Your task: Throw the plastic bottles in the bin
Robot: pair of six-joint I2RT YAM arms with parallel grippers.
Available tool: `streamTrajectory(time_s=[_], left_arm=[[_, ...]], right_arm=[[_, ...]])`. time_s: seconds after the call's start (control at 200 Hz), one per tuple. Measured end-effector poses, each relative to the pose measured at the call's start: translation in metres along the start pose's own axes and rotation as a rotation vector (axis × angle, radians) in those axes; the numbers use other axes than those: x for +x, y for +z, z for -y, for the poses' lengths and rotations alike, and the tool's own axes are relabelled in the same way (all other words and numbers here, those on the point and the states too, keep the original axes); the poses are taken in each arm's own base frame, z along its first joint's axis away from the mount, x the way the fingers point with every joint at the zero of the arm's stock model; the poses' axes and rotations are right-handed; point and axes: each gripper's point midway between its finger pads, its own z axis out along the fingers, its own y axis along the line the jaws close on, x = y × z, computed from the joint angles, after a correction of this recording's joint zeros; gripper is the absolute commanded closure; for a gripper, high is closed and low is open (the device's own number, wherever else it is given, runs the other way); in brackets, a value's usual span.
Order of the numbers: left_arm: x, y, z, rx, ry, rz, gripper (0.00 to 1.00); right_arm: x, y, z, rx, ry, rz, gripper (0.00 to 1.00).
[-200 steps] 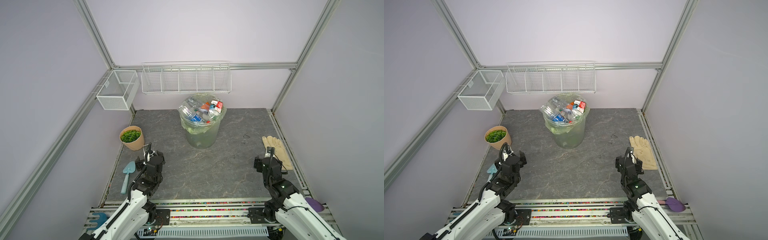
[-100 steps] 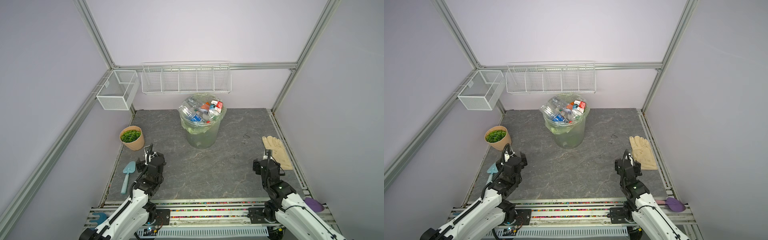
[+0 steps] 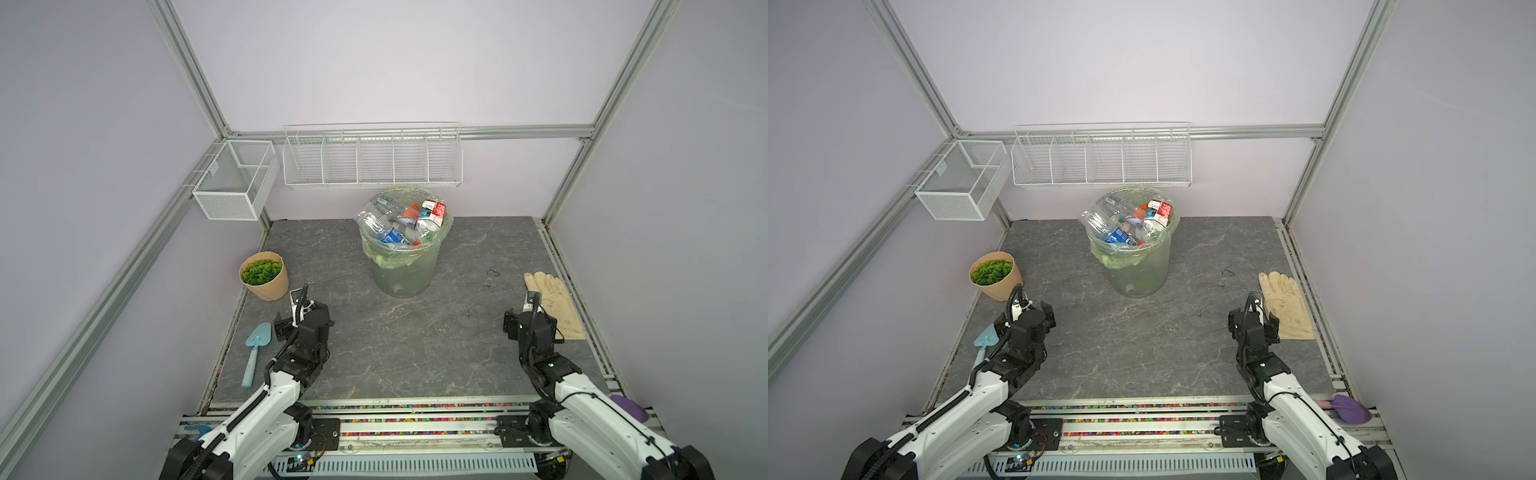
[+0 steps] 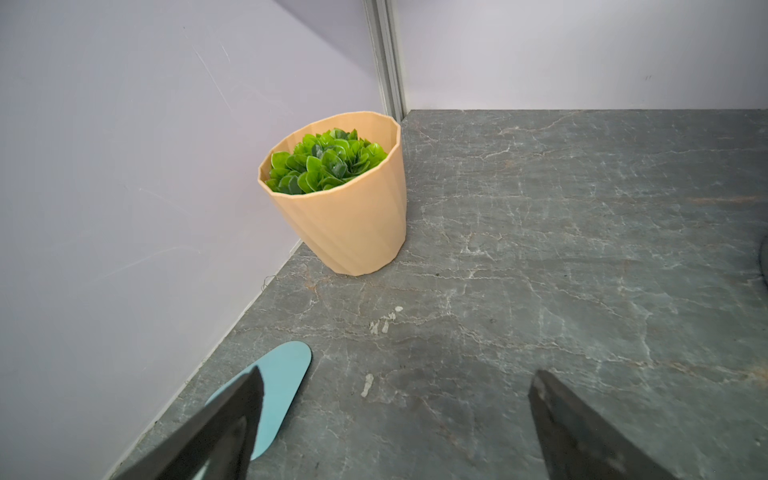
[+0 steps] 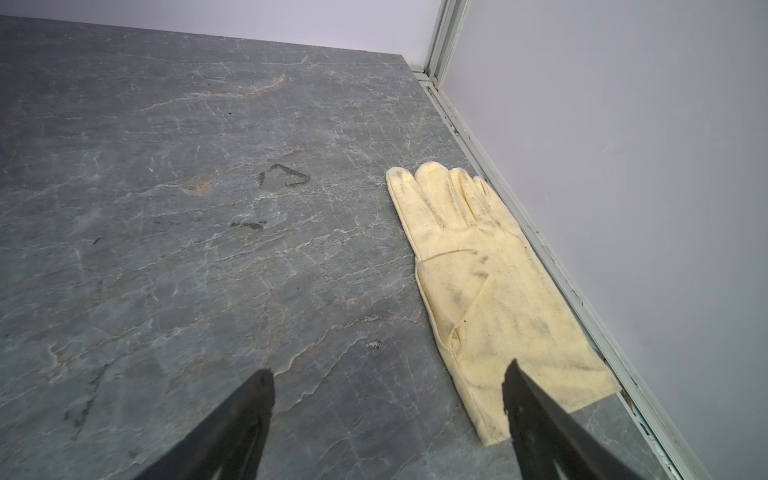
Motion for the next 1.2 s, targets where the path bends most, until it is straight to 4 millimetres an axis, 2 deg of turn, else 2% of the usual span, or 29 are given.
streamTrajectory(time_s=[0.275, 0.48, 0.835, 1.055, 1.2], left_arm=[[-0.003, 0.006, -0.007, -0.037, -0.052, 0.048, 0.01], [0.001, 0.016, -0.004, -0.063, -0.038, 0.046, 0.01], [-0.004, 0.033, -0.008, -0.102, -0.076, 0.081, 0.01], [-0.005, 0.042, -0.008, -0.108, -0.099, 0.096, 0.01], [-0.006, 0.048, -0.005, -0.104, -0.107, 0.112, 0.01]], right_arm=[[-0.009, 0.014, -0.004, 0.005, 0.017, 0.034, 0.12], [-0.012, 0.024, -0.007, 0.009, 0.021, 0.054, 0.11], [-0.029, 0.036, -0.001, 0.028, 0.071, 0.123, 0.12], [-0.032, 0.044, -0.004, 0.019, 0.086, 0.146, 0.12], [-0.034, 0.051, 0.003, 0.042, 0.102, 0.166, 0.12]])
